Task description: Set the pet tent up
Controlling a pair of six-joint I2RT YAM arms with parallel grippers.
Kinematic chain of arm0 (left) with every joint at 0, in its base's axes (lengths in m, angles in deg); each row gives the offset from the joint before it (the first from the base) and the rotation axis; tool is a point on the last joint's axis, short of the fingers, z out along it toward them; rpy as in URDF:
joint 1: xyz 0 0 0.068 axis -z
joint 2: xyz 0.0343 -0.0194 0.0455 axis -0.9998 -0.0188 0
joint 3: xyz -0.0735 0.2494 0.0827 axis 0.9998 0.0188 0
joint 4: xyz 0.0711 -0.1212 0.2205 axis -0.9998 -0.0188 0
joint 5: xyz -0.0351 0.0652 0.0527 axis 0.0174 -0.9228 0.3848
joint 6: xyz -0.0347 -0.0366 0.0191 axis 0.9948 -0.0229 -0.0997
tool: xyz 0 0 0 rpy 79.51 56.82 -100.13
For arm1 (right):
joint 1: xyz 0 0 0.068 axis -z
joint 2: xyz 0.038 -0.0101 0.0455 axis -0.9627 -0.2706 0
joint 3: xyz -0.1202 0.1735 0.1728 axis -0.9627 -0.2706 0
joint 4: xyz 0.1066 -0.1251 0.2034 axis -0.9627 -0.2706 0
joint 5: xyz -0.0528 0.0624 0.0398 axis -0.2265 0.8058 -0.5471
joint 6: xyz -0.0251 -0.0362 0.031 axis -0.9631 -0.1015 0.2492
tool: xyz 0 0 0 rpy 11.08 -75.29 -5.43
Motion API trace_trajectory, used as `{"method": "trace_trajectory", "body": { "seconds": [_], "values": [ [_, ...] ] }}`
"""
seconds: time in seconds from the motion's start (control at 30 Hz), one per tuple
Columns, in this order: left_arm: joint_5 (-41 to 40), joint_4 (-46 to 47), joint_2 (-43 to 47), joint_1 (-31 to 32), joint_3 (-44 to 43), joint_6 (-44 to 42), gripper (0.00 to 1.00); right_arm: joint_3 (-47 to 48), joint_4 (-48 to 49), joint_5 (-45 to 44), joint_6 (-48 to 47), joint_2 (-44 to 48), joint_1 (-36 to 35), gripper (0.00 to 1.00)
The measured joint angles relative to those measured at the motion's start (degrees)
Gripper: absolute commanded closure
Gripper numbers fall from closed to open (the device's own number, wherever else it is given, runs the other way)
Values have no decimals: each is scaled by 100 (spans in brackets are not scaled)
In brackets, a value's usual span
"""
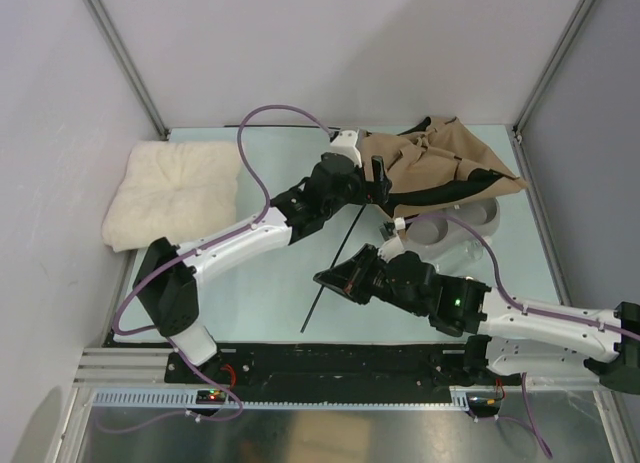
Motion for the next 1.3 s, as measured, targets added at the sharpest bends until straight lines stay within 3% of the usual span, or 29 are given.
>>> {"method": "trace_trajectory", "body": {
  "seconds": [0.23, 0.43, 0.63, 0.73, 1.0, 1.13, 1.3],
  "values": [
    [199, -212, 151, -140, -199, -92, 0, 0, -103, 63, -7, 131, 57, 100],
    [306, -284, 909, -721, -90, -33, 0, 0, -101, 142, -13, 192, 127, 100],
    [291, -184, 2356, -1657, 892, 68, 0, 2, -61, 254, -7, 273, 221, 100],
    [444, -118, 2876, -1805, 1556, 184, 3, 66, -61, 323, -2, 293, 284, 100],
    [1537, 632, 2649, -1600, 3368, 1069, 4, 455, 59, 448, 61, 155, 501, 100],
    [1770, 1064, 2247, -1062, 3536, 1353, 4, 470, 245, 490, 133, 17, 525, 100],
    [1808, 2245, 1753, -551, 3552, 1906, 3, 472, 442, 505, 216, -127, 531, 100]
  ]
}}
